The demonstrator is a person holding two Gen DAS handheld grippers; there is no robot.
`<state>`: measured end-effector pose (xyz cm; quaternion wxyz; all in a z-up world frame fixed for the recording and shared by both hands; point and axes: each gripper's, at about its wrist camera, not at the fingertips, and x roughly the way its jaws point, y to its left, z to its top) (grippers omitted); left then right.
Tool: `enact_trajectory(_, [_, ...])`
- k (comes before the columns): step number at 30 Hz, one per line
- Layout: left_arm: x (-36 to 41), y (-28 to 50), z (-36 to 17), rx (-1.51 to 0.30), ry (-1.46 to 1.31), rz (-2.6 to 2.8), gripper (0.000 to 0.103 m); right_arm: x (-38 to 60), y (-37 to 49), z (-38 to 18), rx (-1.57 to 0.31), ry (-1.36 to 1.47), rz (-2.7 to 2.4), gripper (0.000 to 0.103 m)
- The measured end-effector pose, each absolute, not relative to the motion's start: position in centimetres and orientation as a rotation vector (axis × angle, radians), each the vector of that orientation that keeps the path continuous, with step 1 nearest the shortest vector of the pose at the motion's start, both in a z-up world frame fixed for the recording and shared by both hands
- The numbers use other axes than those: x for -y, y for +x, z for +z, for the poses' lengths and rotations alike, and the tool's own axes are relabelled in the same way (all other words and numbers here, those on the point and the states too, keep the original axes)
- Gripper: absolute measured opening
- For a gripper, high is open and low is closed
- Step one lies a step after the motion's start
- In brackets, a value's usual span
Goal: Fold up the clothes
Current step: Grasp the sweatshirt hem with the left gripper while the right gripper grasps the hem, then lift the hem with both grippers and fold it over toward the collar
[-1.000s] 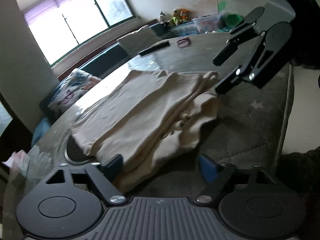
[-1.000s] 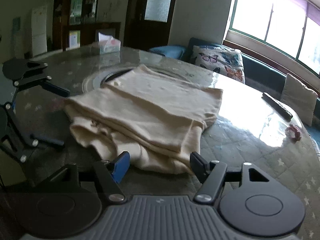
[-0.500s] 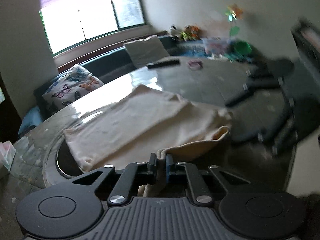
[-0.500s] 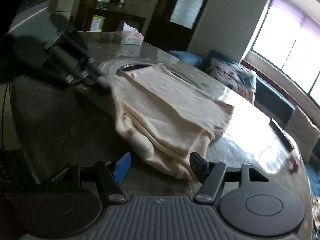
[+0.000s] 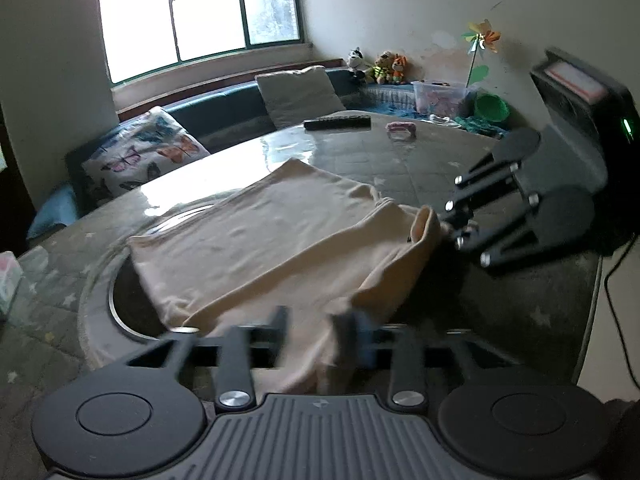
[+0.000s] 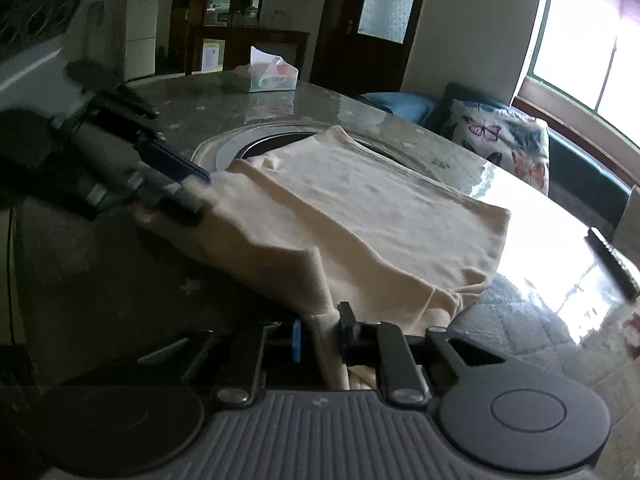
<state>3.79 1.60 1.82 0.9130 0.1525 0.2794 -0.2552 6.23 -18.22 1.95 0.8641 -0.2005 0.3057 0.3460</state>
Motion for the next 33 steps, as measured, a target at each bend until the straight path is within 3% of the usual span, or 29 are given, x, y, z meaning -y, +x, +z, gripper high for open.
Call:
enact_trajectory(2, [-1.9,3.2,1.7,-0.568,0.327,-0.523,0.059,18.3,6.7,2.4,-0.655,-0.387,0.724,0.014])
enact_trajectory(6, [-2.0,2.3,1.0,-0.555,0.384,-0.521,0.072,18.3,7.5,3.1,-0.666,-0.346,0.716,0.013])
enact_trajectory(12, [-1.0,1.8,-0.3,-0.518,0.509,-0.528,0.073,18.3,8.3,3.8,-0.686,-0.306,0.701,0.013])
enact_trajectory(14, [-0.9,2.1,-0.9,-0.52,0.534,-0.521,0.064,18.3,8.4,3.8,-0.687,-0.305,0.696,0.013])
enact_trajectory(16, [-0.9,2.6,-1.3,-0.528,0.545,-0.508,0.043,18.2,8.4,3.8,-0.685,-0.307,0.689,0.013])
enact_trajectory(21, [-2.1,3.6,-0.9,-0.544,0.497,-0.491,0.015,18.2,8.1,3.5,-0.675,-0.316,0.67,0.012])
enact_trajectory(33, [-3.0,-0.5,2.7,-0.511,0.442,-0.528,0.011,19.4,4.0,5.0,-0.629,-0.28,0.687,0.009])
